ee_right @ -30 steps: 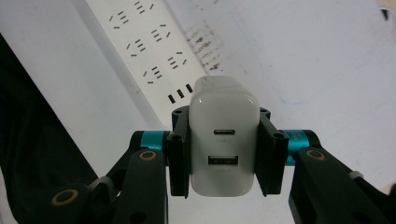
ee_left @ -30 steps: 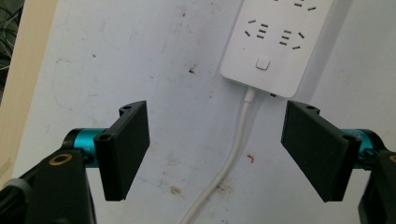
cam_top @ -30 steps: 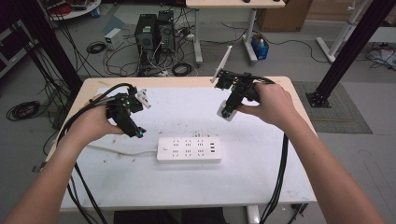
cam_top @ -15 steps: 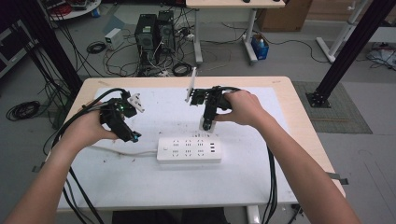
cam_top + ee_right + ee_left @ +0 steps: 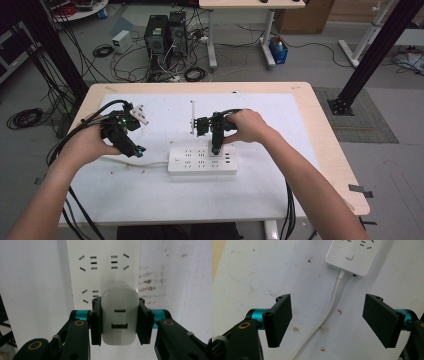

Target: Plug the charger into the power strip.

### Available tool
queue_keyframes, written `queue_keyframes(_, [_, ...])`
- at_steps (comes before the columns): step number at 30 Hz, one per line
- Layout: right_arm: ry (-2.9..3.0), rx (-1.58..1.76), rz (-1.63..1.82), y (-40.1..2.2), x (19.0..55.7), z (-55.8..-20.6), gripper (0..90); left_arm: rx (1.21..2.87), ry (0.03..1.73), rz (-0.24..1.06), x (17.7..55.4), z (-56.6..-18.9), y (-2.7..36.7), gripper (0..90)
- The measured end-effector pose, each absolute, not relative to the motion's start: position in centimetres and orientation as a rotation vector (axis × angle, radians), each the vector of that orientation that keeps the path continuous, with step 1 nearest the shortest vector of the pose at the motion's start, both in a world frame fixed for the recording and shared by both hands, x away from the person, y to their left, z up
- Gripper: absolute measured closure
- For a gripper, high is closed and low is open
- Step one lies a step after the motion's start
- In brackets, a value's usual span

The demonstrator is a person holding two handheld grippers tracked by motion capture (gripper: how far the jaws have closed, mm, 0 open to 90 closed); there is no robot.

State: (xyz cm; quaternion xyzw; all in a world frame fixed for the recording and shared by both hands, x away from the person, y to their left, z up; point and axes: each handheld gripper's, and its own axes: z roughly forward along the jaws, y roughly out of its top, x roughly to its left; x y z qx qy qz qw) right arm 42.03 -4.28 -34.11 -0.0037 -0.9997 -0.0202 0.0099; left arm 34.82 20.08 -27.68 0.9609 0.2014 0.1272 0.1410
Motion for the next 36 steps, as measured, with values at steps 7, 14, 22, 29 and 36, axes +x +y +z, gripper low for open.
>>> queue_keyframes(7, [-3.121, 0.079, -0.068, -4.3, 42.0, -34.6, 62.5, 2.781, 0.587, 0.356, 35.0, -28.0, 20.1, 23.7])
queue_keyframes(14, [-3.141, 0.139, -0.014, -3.9, 41.7, -35.4, 62.9, 2.781, 0.570, 0.341, 35.2, -28.3, 19.5, 23.7])
queue_keyframes(22, [-3.119, 0.087, 0.000, -3.8, 42.0, -35.6, 63.4, 2.778, 0.572, 0.336, 35.3, -28.5, 19.4, 23.7])
queue_keyframes(29, [-3.134, 0.071, -0.006, -3.6, 41.7, -36.2, 63.4, 2.779, 0.564, 0.326, 35.3, -28.8, 19.2, 23.7])
queue_keyframes(36, [-3.113, -0.008, -0.021, -4.0, 42.1, -35.8, 46.8, 2.773, 0.552, 0.325, 35.3, -28.8, 19.3, 23.7])
